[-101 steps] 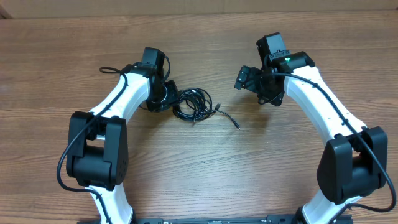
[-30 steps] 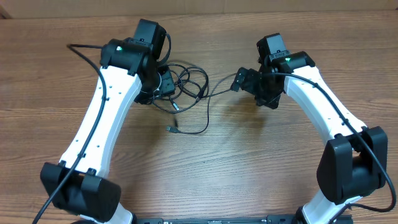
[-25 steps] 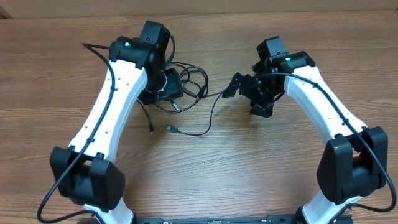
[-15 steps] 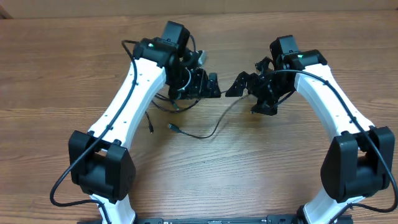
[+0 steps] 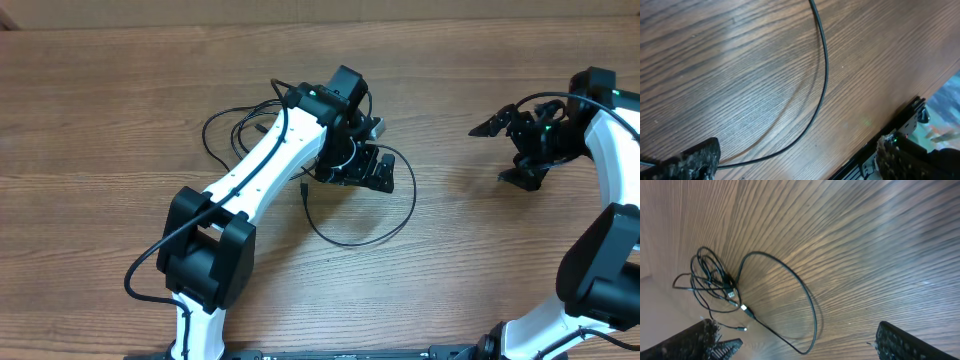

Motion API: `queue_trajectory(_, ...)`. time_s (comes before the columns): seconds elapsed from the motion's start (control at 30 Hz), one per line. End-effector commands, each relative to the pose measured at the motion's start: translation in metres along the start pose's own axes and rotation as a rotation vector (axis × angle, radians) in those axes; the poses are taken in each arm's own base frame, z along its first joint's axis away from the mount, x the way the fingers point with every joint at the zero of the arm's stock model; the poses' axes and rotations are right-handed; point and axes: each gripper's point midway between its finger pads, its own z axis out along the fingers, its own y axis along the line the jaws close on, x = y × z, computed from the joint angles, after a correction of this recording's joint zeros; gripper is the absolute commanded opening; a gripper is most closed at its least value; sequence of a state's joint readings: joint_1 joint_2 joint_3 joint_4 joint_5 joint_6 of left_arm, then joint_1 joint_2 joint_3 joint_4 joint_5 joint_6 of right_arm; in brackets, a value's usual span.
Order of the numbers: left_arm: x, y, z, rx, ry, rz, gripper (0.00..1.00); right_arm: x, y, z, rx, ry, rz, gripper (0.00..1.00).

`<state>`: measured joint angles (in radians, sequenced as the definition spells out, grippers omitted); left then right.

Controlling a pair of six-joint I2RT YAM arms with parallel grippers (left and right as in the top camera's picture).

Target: Untangle cables

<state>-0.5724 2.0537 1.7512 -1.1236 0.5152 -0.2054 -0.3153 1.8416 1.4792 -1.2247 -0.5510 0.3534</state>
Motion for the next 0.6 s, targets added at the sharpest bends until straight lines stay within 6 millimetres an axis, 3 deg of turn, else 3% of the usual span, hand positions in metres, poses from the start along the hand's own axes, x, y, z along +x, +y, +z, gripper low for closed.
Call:
queue_trajectory(0.0, 0.008, -0.005, 0.017, -0.109, 0.015, 0.092, 1.00, -0.011, -0.007, -0.010, -0.011, -0.031, 0.017, 1.00)
queue_trajectory(0.23, 0.020, -0.028, 0.053, -0.207, 0.014, 0.221, 0.99, -0.014, -0.006, -0.011, -0.016, -0.043, 0.010, 1.00)
queue_trajectory(0.33, 0.027, -0.022, 0.081, -0.216, 0.068, 0.212, 0.85, -0.027, 0.000, -0.012, -0.037, -0.094, -0.025, 1.00)
queue_trajectory(0.4, 0.029, -0.019, 0.088, -0.213, 0.089, 0.205, 0.75, -0.032, 0.002, -0.013, -0.046, -0.115, -0.040, 1.00)
queue_trajectory(0.57, 0.040, -0.028, 0.101, -0.158, 0.137, 0.206, 0.74, -0.049, 0.011, -0.016, -0.074, -0.182, -0.086, 1.00)
